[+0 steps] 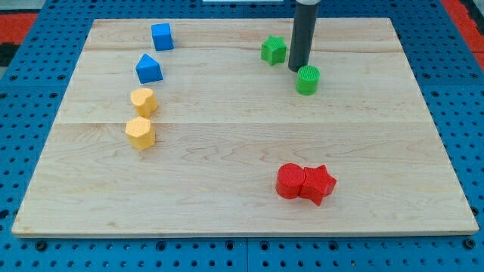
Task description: Push green star down to the center
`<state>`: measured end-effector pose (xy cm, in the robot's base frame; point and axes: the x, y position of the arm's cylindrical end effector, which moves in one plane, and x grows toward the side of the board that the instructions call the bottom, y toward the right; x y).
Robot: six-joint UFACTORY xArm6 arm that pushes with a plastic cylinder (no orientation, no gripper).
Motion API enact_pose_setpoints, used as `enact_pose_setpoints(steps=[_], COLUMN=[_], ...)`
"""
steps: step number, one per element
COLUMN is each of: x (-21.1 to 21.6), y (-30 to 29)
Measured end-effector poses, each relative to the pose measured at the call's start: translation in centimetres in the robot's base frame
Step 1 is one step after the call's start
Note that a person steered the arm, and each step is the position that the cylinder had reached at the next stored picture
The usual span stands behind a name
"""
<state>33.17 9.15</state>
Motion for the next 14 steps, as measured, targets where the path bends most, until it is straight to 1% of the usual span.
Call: enact_pose_setpoints(steps=[1, 3, 4, 5, 6, 8, 11, 13, 14], x=[-2.1, -4.6, -6.9, -9.0, -9.8, -7.5, -0.9, 0.8, 2.0], y=[0.1, 1.1, 1.5, -0.5, -2.4, -4.5, -4.8, -5.2, -6.4])
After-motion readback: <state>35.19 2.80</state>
